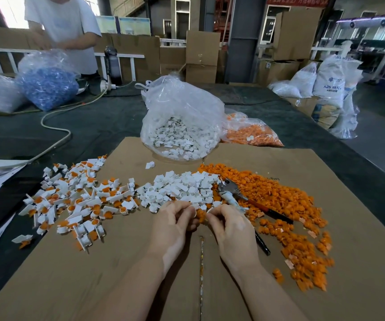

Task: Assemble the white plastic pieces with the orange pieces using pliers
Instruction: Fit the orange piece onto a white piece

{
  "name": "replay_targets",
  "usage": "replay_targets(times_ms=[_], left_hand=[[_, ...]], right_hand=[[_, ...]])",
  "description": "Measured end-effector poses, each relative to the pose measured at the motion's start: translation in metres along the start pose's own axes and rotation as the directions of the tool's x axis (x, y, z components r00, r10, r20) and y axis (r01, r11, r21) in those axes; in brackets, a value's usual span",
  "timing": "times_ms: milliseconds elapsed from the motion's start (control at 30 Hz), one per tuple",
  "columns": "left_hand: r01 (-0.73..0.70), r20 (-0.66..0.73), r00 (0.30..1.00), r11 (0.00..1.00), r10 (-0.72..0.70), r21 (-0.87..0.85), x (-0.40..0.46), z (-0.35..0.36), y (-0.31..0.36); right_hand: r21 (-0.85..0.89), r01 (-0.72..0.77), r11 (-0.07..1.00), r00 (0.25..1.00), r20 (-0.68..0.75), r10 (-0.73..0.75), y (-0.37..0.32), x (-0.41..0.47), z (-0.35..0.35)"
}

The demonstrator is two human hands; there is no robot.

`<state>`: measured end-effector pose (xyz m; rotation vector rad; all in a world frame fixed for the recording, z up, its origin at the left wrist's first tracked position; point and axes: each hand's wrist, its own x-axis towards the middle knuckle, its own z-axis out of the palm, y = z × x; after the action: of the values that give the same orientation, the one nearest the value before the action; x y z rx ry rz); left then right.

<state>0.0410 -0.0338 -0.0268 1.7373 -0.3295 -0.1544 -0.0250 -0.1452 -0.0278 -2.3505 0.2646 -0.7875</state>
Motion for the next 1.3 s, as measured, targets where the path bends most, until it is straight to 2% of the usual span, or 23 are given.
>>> replay_targets(times_ms=[133, 267, 400, 633, 900, 1167, 1300], left_hand=[[-0.006, -0.038, 0.999, 0.999, 0.004, -0.047, -0.002, -0.002, 0.004], [-0.090, -0.060, 0.993, 0.989, 0.097, 0.115, -0.003, -0.006, 0.004], [-0.140, -0.043, 0.988, 0.972, 0.150, 0.188, -0.004, -0.006, 0.003], [-0.055, -0.033, 0.998, 0.995, 0.058, 0.089, -0.005, -0.006, 0.004], [-0.052, 0.043, 0.998, 0.997, 0.050, 0.062, -0.009, -0.004, 0.005], [-0.148, 0.134, 0.983, 0.972, 0.125, 0.181, -0.016, -0.002, 0.007], [-0.084, 0.093, 0.993, 0.991, 0.074, 0.106, -0.012, -0.002, 0.005]], right_hand=[[0.002, 0.005, 1.000, 0.999, 0.042, -0.005, 0.001, -0.001, 0.002], [-0.020, 0.034, 0.999, 0.999, 0.023, -0.033, 0.001, -0.001, 0.003], [-0.018, 0.045, 0.999, 0.999, 0.017, -0.045, 0.002, -0.002, 0.003], [-0.016, 0.077, 0.997, 0.996, 0.043, -0.076, 0.003, -0.002, 0.003], [0.065, -0.035, 0.997, 0.996, 0.088, 0.030, 0.006, -0.001, 0.002], [0.106, -0.109, 0.988, 0.989, 0.109, 0.097, 0.008, -0.001, 0.003], [0.165, -0.126, 0.978, 0.986, 0.125, 0.107, 0.008, 0.001, 0.003]])
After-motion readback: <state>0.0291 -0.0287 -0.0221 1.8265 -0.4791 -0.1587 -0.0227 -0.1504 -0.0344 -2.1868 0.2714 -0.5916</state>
